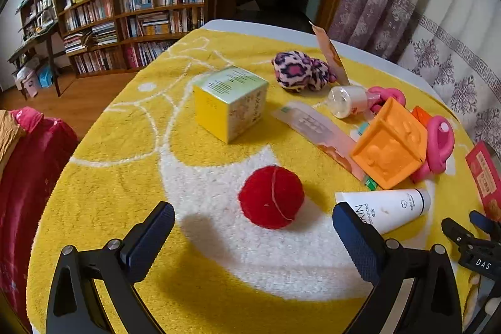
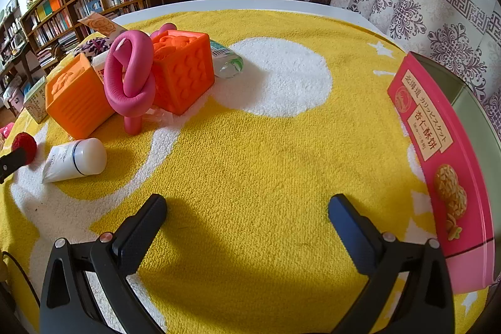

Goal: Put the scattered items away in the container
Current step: 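Grasp the red yarn ball with the left tool while the right tool grasps the white SKIN tube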

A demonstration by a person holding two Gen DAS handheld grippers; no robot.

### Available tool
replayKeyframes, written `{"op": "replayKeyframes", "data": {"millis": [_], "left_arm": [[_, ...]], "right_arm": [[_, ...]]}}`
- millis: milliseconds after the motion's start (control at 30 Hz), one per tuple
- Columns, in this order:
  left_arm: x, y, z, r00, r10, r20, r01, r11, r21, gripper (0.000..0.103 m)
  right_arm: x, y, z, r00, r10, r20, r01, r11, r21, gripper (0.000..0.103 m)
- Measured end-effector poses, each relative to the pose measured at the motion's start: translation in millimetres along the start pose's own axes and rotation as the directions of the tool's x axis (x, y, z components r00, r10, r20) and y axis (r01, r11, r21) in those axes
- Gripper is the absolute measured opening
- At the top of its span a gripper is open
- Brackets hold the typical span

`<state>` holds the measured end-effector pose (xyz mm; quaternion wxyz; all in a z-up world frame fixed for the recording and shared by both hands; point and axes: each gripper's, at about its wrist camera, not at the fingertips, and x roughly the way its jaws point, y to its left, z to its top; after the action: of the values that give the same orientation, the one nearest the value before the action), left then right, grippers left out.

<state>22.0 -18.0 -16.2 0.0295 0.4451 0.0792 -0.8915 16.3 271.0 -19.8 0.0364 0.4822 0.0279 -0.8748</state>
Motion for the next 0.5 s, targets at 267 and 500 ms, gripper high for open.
{"op": "replayKeyframes", "data": {"millis": [267,500], "left_arm": [[-2.1,1.1,5.9,1.0,0.013,-0.001,-0.013,1.0,-0.01,0.102],[3.7,4.2,9.2,1.0,0.027,0.001,-0.027,1.0,-0.014,0.102]], "right_arm": [[-0.3,-0.5,-0.1,1.0,0.0,0.001,0.0,1.0,0.0,0.103],[-6.6,-5.9,-1.3,0.999,0.042,0.028,-0.042,0.999,0.022,0.103]]}}
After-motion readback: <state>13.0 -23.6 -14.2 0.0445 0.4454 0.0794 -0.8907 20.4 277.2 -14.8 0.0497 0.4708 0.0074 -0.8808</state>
